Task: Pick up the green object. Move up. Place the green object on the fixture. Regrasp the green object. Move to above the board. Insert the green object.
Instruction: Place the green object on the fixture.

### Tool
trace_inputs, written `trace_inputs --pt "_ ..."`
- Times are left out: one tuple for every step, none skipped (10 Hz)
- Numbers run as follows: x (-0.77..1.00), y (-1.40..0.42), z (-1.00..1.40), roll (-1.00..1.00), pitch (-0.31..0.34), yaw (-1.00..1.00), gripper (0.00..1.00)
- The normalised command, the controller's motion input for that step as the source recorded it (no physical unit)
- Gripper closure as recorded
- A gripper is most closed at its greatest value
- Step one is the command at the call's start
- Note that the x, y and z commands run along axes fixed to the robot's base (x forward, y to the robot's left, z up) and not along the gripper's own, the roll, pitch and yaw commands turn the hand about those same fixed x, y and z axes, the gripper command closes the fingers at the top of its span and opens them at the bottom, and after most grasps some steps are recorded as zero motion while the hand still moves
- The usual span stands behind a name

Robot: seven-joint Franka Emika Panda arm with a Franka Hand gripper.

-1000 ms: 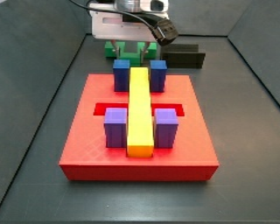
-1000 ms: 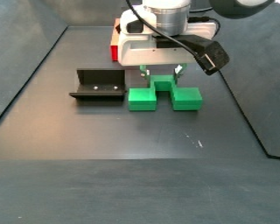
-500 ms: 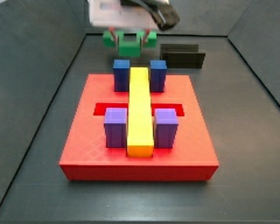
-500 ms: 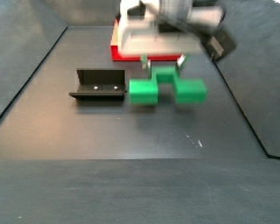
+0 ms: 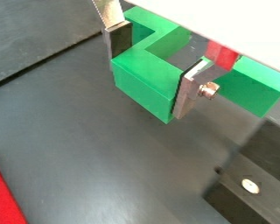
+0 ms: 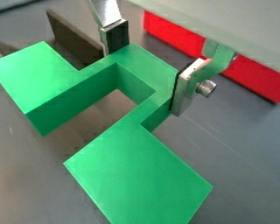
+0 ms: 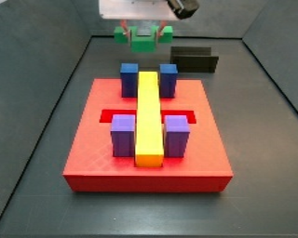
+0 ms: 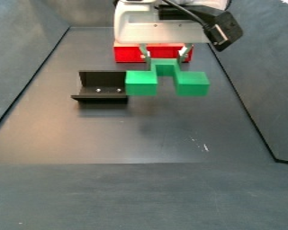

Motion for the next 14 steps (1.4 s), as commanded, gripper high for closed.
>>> trace_inputs --pt "0.43 0.1 0.21 -0.98 -0.409 -0.1 1.0" --pt "0.57 0.09 0.19 -0.92 -0.354 -0.08 1.0" --pt "0.64 0.09 0.15 -0.89 -0.311 -0.07 1.0" --pt "0.69 0.06 0.11 -0.79 -0.249 -0.03 1.0" --pt "0.79 0.0 0.16 -0.63 -0.071 0.0 1.0" --pt "0.88 0.0 0.18 -0.52 0.0 0.0 1.0" --pt "0.94 0.0 0.2 -0.51 0.0 -0.01 1.0" --pt "0.92 0.0 0.23 -0.54 0.0 -0.04 1.0" --pt "0.79 0.04 0.22 -0.64 0.0 -0.05 1.0" --pt "0.69 0.05 0.18 -0.81 0.0 -0.06 1.0" --pt "0.63 0.06 0.22 -0.93 0.0 -0.07 1.0" --pt "0.61 0.07 0.2 -0.98 0.0 -0.08 1.0" --pt "0.53 0.07 0.13 -1.0 0.0 -0.07 1.0" --pt "0.53 0.0 0.0 -0.89 0.0 -0.06 1.0"
